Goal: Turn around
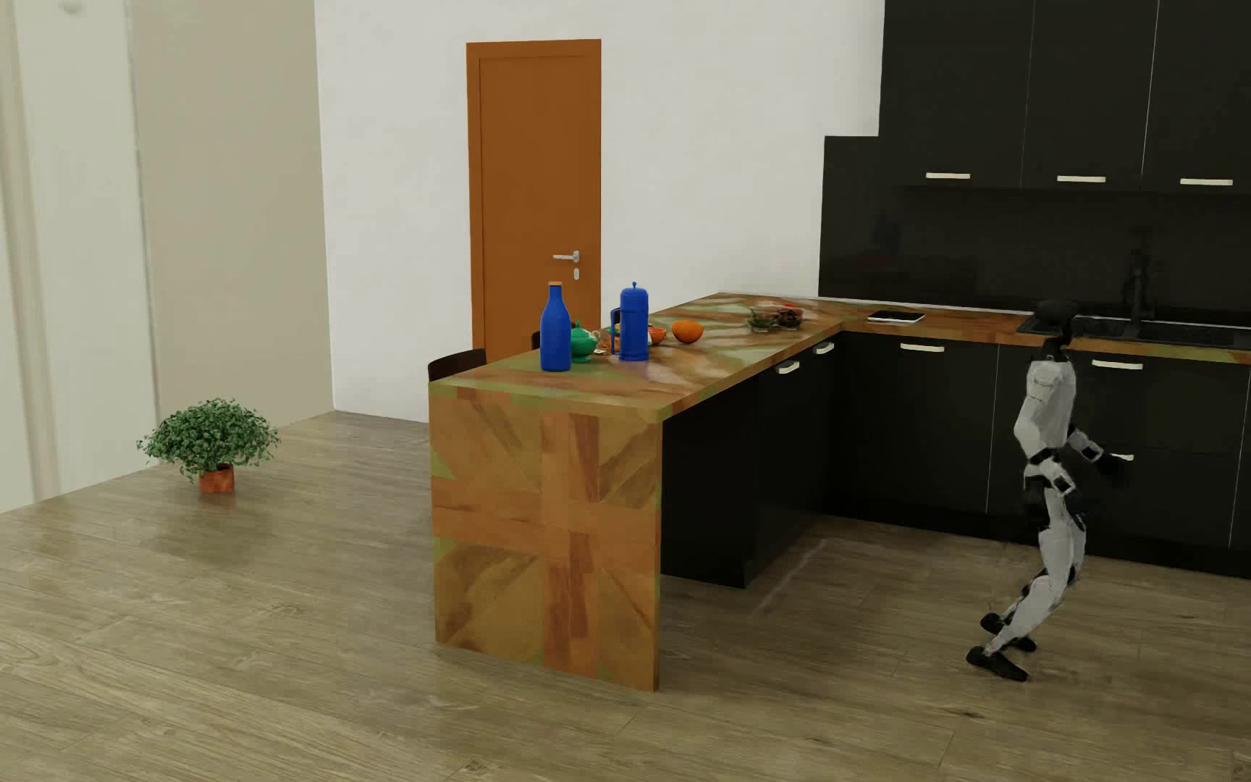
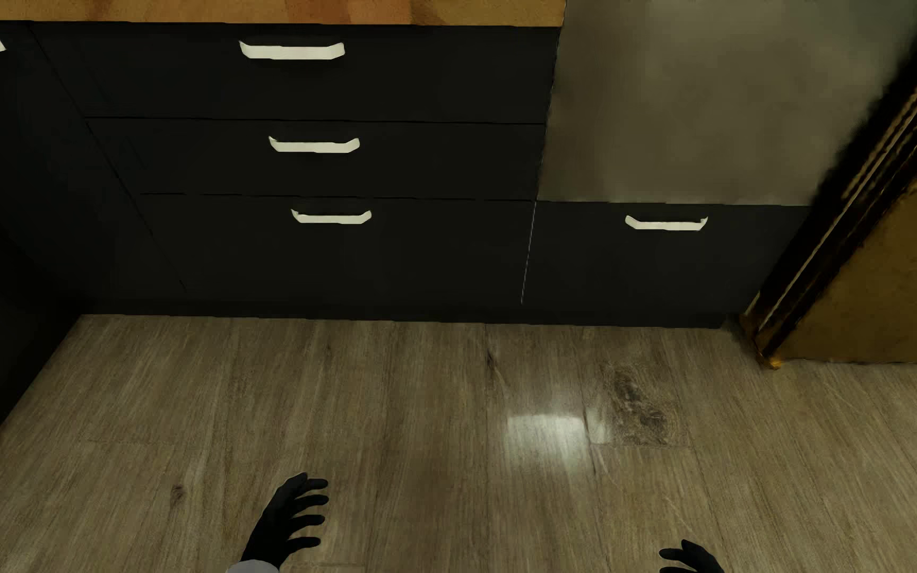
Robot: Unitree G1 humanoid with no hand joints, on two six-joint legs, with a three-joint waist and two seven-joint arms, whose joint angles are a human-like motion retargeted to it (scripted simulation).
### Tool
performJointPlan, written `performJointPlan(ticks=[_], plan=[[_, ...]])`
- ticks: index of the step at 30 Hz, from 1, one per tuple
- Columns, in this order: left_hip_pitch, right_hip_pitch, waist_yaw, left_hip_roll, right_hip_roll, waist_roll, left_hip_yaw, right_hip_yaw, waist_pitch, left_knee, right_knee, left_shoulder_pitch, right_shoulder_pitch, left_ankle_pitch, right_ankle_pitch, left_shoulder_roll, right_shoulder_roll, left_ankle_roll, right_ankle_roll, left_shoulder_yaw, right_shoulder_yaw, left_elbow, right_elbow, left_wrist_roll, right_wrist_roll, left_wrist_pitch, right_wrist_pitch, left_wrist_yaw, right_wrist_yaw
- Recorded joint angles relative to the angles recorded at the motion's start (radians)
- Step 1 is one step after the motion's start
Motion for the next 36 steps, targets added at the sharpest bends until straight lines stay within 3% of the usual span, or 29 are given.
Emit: performJointPlan(ticks=[2,3,4,5,6,7,8,9,10,11,12,13,14,15,16,17,18,19,20,21,22,23,25,26,27,28,29,31,36], plan=[[-0.084,-0.102,0.051,0.051,-0.013,0.035,0.048,-0.111,0.026,-0.044,0.228,-0.002,-0.013,-0.127,0.043,-0.007,-0.002,0.177,0.105,-0.058,0.022,0.029,-0.013,-0.044,0.004,0.011,0.04,-0.009,0.022],[-0.096,-0.219,0.047,0.038,-0.03,0.036,0.034,-0.114,0.044,-0.085,0.415,0.055,-0.058,-0.167,0.207,0.008,0.028,0.154,0.145,-0.073,0.049,0.058,-0.019,-0.053,0.002,0.013,0.097,-0.005,0.034],[-0.089,-0.302,0.048,0.026,-0.031,0.021,-0.012,-0.077,0.055,-0.11,0.509,0.093,-0.086,-0.155,0.304,0.017,0.062,-0.037,0.193,-0.081,0.056,0.089,0.02,-0.065,0.003,0.032,0.122,0.01,0.044],[-0.089,-0.33,0.058,0.005,-0.031,0.006,-0.044,0.009,0.058,-0.136,0.439,0.103,-0.07,-0.142,0.131,-0.013,0.053,-0.16,0.235,-0.067,0.052,0.104,0.049,-0.085,0.009,0.067,0.113,0.041,0.054],[-0.128,-0.294,0.092,-0.017,-0.053,0.004,-0.07,0.062,0.065,-0.086,0.263,0.113,-0.057,-0.142,-0.067,-0.044,0.031,-0.163,0.231,-0.072,0.03,0.064,0.067,-0.111,0.015,0.104,0.095,0.069,0.055],[-0.169,-0.264,0.138,-0.02,-0.058,0.029,-0.084,0.042,0.085,-0.007,0.218,0.096,-0.058,-0.123,-0.129,-0.056,0.001,-0.13,0.186,-0.075,0.03,0.058,0.09,-0.132,0.023,0.123,0.073,0.082,0.044],[-0.212,-0.25,0.166,-0.01,-0.054,0.056,-0.054,0.017,0.095,0.07,0.202,0.097,-0.076,-0.09,-0.127,-0.051,-0.002,-0.027,0.069,-0.066,0.042,0.062,0.105,-0.142,0.03,0.127,0.057,0.069,0.015],[-0.248,-0.239,0.172,-0.001,-0.052,0.09,-0.013,-0.019,0.099,0.128,0.192,0.1,-0.111,-0.11,-0.124,-0.022,0.014,-0.017,-0.078,-0.071,0.051,0.06,0.11,-0.135,0.025,0.127,0.057,0.04,-0.022],[-0.26,-0.24,0.17,0.009,-0.06,0.125,0.028,-0.053,0.11,0.14,0.226,0.108,-0.138,-0.155,-0.096,-0.026,0.034,-0.025,-0.093,-0.036,0.066,0.059,0.076,-0.117,0.014,0.121,0.067,0.014,-0.059],[-0.267,-0.27,0.166,0.027,-0.074,0.161,0.067,-0.086,0.112,0.077,0.315,0.119,-0.143,-0.215,-0.034,-0.017,0.051,0.064,0.003,-0.045,0.097,0.073,0.006,-0.089,-0.002,0.111,0.073,-0.004,-0.089],[-0.246,-0.354,0.157,0.022,-0.074,0.155,0.047,-0.052,0.103,0.0,0.457,0.138,-0.166,-0.113,0.083,0.0,0.074,-0.085,0.103,-0.068,0.11,0.131,0.021,-0.053,-0.018,0.094,0.059,-0.003,-0.105],[-0.245,-0.403,0.134,-0.007,-0.062,0.119,0.028,0.011,0.093,-0.026,0.506,0.149,-0.182,-0.09,0.14,0.01,0.096,-0.11,0.19,-0.076,0.117,0.15,0.052,-0.031,-0.029,0.093,0.043,0.007,-0.113],[-0.239,-0.379,0.138,-0.027,-0.054,0.089,0.008,0.06,0.078,-0.056,0.381,0.159,-0.15,-0.074,0.037,-0.029,0.089,-0.116,0.236,-0.079,0.099,0.117,0.033,-0.028,-0.035,0.099,0.032,0.025,-0.11],[-0.232,-0.314,0.17,-0.048,-0.065,0.054,-0.014,0.08,0.066,-0.079,0.237,0.158,-0.101,-0.062,-0.08,-0.04,0.06,-0.123,0.214,-0.047,0.067,0.096,0.036,-0.023,-0.038,0.099,0.01,0.033,-0.096],[-0.21,-0.27,0.207,-0.049,-0.06,0.041,-0.036,0.06,0.071,-0.101,0.189,0.139,-0.088,-0.053,-0.088,-0.029,0.022,-0.13,0.138,-0.056,0.055,0.094,0.057,-0.026,-0.034,0.093,0.015,0.032,-0.08],[-0.209,-0.232,0.219,-0.04,-0.061,0.032,-0.031,0.019,0.08,-0.089,0.15,0.099,-0.092,-0.056,-0.077,-0.019,0.005,-0.03,-0.011,-0.034,0.063,0.098,0.051,-0.038,-0.02,0.091,0.046,0.023,-0.072],[-0.233,-0.22,0.217,-0.013,-0.061,0.038,-0.005,-0.015,0.072,0.001,0.144,0.1,-0.119,-0.108,-0.082,-0.027,0.002,0.075,-0.057,-0.044,0.074,0.09,0.065,-0.045,-0.009,0.084,0.072,0.015,-0.067],[-0.234,-0.214,0.207,0.007,-0.075,0.03,0.019,-0.029,0.069,0.043,0.154,0.116,-0.142,-0.178,-0.088,-0.012,0.026,0.094,0.002,-0.053,0.071,0.09,0.053,-0.044,-0.006,0.075,0.086,0.0,-0.063],[-0.212,-0.2,0.202,0.029,-0.075,0.043,0.016,-0.045,0.068,0.016,0.163,0.123,-0.155,-0.228,-0.107,-0.019,0.036,0.071,0.037,-0.035,0.087,0.088,0.057,-0.034,-0.009,0.076,0.07,-0.019,-0.059],[-0.203,-0.233,0.193,0.038,-0.078,0.059,-0.009,-0.054,0.075,0.0,0.258,0.12,-0.154,-0.148,-0.06,-0.007,0.031,-0.124,0.002,-0.072,0.106,0.099,0.03,-0.032,-0.012,0.084,0.057,-0.035,-0.053],[-0.196,-0.3,0.167,0.019,-0.085,0.049,-0.026,-0.034,0.09,-0.008,0.394,0.117,-0.169,-0.12,0.05,0.019,0.063,-0.137,-0.032,-0.085,0.1,0.129,0.009,-0.041,-0.015,0.089,0.057,-0.047,-0.044],[-0.203,-0.366,0.137,-0.001,-0.057,0.022,-0.051,0.023,0.076,-0.034,0.445,0.135,-0.17,-0.099,0.15,0.029,0.095,-0.137,-0.054,-0.058,0.095,0.145,0.011,-0.051,-0.017,0.094,0.052,-0.048,-0.03],[-0.18,-0.363,0.144,-0.048,-0.032,-0.037,-0.09,0.103,0.062,-0.108,0.181,0.167,-0.103,-0.058,0.013,0.002,0.05,-0.14,-0.07,-0.013,0.083,0.124,0.001,-0.062,-0.037,0.104,0.03,-0.007,0.014],[-0.174,-0.332,0.163,-0.064,-0.051,-0.047,-0.115,0.088,0.061,-0.116,0.101,0.174,-0.08,-0.053,0.084,-0.013,0.003,-0.151,-0.017,0.002,0.07,0.094,0.035,-0.057,-0.044,0.102,0.013,0.024,0.028],[-0.175,-0.308,0.193,-0.03,-0.055,-0.024,-0.098,0.062,0.062,-0.113,0.076,0.148,-0.086,-0.062,0.09,-0.023,-0.014,-0.116,0.092,-0.018,0.074,0.106,0.057,-0.043,-0.044,0.119,0.02,0.054,0.02],[-0.172,-0.29,0.198,0.009,-0.066,-0.008,-0.074,0.034,0.066,-0.126,0.068,0.118,-0.103,-0.045,0.087,-0.02,0.01,-0.151,0.14,-0.031,0.079,0.115,0.036,-0.035,-0.044,0.145,0.043,0.067,0.001],[-0.166,-0.274,0.203,0.019,-0.074,0.004,-0.07,0.016,0.067,-0.141,0.055,0.091,-0.127,-0.026,0.087,-0.022,0.032,-0.158,0.137,-0.028,0.102,0.127,0.009,-0.03,-0.044,0.17,0.059,0.063,-0.023],[-0.153,-0.245,0.242,-0.008,-0.098,0.013,-0.086,-0.01,0.05,-0.171,0.025,0.096,-0.103,-0.014,0.086,-0.019,0.048,-0.151,0.02,-0.024,0.093,0.106,-0.001,-0.029,-0.032,0.187,0.033,0.028,-0.054],[-0.178,-0.193,0.258,-0.017,-0.135,0.047,-0.072,0.025,0.08,-0.182,0.022,0.127,-0.146,0.028,0.044,-0.039,0.058,-0.143,0.085,-0.023,0.108,0.1,0.0,-0.032,0.007,0.133,0.03,-0.033,-0.001]])
